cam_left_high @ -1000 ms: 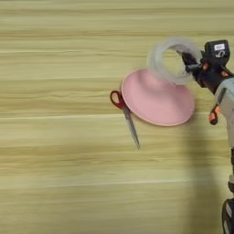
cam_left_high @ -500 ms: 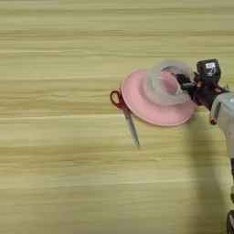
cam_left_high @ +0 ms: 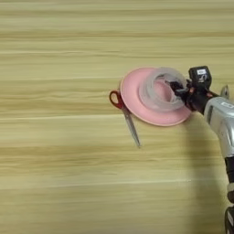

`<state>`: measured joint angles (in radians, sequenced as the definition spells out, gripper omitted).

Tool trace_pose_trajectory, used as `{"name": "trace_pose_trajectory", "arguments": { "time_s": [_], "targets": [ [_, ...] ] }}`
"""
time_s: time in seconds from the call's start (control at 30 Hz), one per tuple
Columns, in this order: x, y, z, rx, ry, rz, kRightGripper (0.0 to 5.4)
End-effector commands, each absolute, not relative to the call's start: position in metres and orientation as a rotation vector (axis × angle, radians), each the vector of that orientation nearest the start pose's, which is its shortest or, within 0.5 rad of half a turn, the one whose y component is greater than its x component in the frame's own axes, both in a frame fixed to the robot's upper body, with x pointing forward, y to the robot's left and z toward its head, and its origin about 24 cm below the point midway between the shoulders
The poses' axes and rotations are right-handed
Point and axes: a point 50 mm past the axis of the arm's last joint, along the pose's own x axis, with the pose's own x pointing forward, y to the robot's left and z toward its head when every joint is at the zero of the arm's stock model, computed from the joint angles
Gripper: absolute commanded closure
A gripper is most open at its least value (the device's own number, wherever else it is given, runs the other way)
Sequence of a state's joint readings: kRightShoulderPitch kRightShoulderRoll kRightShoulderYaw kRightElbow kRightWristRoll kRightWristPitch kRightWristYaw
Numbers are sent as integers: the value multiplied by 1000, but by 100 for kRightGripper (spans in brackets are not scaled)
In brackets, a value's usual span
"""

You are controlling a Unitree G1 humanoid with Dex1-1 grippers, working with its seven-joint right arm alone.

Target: Move the objects on the table

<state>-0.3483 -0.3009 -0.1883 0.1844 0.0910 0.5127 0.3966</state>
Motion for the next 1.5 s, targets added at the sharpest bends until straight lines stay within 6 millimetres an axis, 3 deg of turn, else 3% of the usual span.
{"name": "trace_pose_trajectory", "arguments": {
  "time_s": [0.03, 0.5, 0.87, 1.07, 1.27, 1.4, 1.5],
  "targets": [
    [325, -220, 106, -102, 179, 206, 409],
    [321, -222, 119, -129, 121, 191, 242],
    [315, -212, 128, -130, 51, 236, 76],
    [314, -193, 135, -141, -45, 290, 2],
    [314, -167, 140, -143, -135, 359, 2],
    [315, -118, 142, 18, -221, 480, 2],
    [314, -97, 140, 127, -265, 498, 2]
  ]
}}
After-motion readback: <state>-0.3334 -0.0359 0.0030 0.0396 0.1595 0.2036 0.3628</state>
